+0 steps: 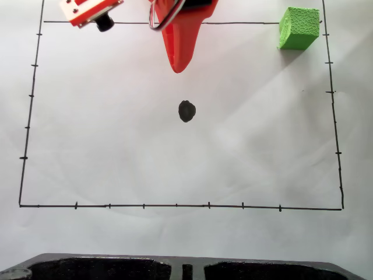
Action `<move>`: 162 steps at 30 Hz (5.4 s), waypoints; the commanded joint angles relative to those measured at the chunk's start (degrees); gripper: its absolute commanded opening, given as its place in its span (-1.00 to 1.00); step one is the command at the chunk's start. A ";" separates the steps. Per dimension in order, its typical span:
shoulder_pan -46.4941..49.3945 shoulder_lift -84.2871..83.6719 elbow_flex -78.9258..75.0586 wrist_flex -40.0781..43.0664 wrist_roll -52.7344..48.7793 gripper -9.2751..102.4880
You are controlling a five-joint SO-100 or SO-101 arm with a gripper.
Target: Grasp the colored block, Place it on the black dot, and then return the arm to the default position.
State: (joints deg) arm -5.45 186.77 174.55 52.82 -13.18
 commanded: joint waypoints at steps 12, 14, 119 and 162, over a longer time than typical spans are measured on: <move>0.26 0.62 -0.62 0.00 0.26 -0.84; 0.09 0.62 -0.62 0.00 0.00 -0.84; -56.16 -84.29 -69.61 40.25 79.63 -0.02; -52.91 -101.07 -72.07 32.08 71.54 -0.55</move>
State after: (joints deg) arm -58.89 85.43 104.24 84.64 58.89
